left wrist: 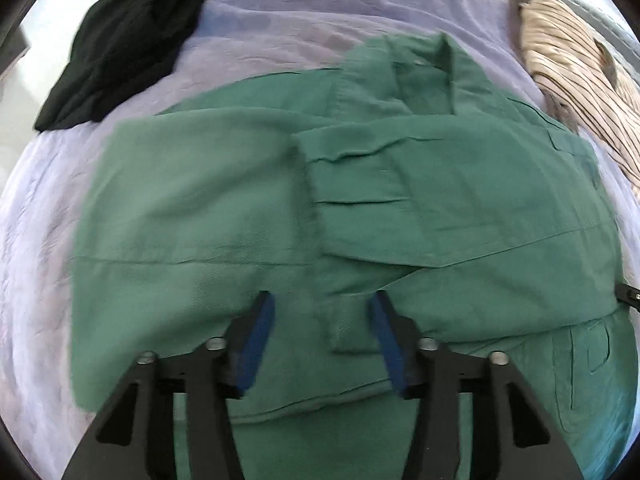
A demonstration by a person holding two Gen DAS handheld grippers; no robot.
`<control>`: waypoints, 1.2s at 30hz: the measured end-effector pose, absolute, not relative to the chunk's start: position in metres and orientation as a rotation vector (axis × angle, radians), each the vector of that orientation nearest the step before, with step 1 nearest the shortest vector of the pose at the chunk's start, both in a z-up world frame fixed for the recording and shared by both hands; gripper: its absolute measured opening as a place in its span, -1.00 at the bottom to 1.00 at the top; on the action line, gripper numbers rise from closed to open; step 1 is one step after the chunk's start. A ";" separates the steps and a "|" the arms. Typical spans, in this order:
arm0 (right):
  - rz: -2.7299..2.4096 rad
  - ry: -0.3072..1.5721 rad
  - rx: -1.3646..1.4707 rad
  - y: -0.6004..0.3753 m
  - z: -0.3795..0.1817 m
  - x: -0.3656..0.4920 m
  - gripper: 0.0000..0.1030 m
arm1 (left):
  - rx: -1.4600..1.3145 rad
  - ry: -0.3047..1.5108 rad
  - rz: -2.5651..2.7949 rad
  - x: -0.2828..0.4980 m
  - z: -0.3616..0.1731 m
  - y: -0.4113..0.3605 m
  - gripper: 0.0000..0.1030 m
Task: Fold large clothes
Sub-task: 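Smooth the folded sleeve flat with the left gripper and release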
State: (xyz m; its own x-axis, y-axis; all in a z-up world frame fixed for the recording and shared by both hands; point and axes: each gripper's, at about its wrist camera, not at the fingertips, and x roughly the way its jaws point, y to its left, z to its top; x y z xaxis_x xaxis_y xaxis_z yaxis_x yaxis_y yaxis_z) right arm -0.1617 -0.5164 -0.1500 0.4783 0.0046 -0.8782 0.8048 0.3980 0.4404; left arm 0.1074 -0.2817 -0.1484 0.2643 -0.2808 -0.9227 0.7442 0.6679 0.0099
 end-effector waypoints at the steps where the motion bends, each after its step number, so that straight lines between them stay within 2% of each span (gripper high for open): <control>1: -0.630 0.938 1.051 -0.518 -0.146 -0.168 -0.97 | 0.503 1.103 -0.724 0.109 -0.146 -0.277 0.05; 5: -0.629 0.925 1.074 -0.517 -0.133 -0.184 -0.87 | 0.544 1.113 -0.661 0.106 -0.138 -0.258 0.05; 14: -0.565 0.947 1.140 -0.485 -0.121 -0.206 -0.86 | 0.547 1.175 -0.590 0.062 -0.136 -0.230 0.05; 15: -0.559 0.954 1.145 -0.482 -0.122 -0.207 -0.86 | 0.557 1.168 -0.576 0.056 -0.136 -0.229 0.11; 16: -0.551 0.963 1.149 -0.478 -0.123 -0.208 -0.86 | 0.565 1.168 -0.569 0.049 -0.136 -0.229 0.30; 17: -0.542 0.969 1.151 -0.474 -0.123 -0.211 -0.86 | 0.563 1.168 -0.563 0.044 -0.135 -0.228 0.77; 18: -0.534 0.974 1.151 -0.471 -0.124 -0.211 -0.86 | 0.554 1.166 -0.561 0.039 -0.134 -0.226 0.89; 32: -0.458 0.991 1.137 -0.458 -0.115 -0.221 -0.83 | 0.568 1.155 -0.526 -0.010 -0.118 -0.224 0.90; 33: -0.455 0.995 1.134 -0.457 -0.115 -0.221 -0.74 | 0.568 1.156 -0.524 -0.013 -0.117 -0.224 0.90; 34: -0.456 1.000 1.130 -0.456 -0.114 -0.221 -0.38 | 0.565 1.159 -0.525 -0.016 -0.115 -0.223 0.90; 35: -0.460 1.003 1.124 -0.455 -0.113 -0.221 0.25 | 0.561 1.167 -0.526 -0.019 -0.114 -0.222 0.90; 36: -0.465 1.001 1.116 -0.454 -0.112 -0.221 0.56 | 0.558 1.173 -0.526 -0.020 -0.114 -0.221 0.90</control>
State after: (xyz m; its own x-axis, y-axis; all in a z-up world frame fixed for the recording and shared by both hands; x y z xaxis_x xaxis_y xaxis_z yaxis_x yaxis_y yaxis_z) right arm -0.2206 -0.4542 -0.1115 0.5062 0.1569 -0.8480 0.7490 0.4075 0.5225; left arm -0.0201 -0.2206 -0.1141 0.3003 -0.0933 -0.9493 0.6473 0.7509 0.1309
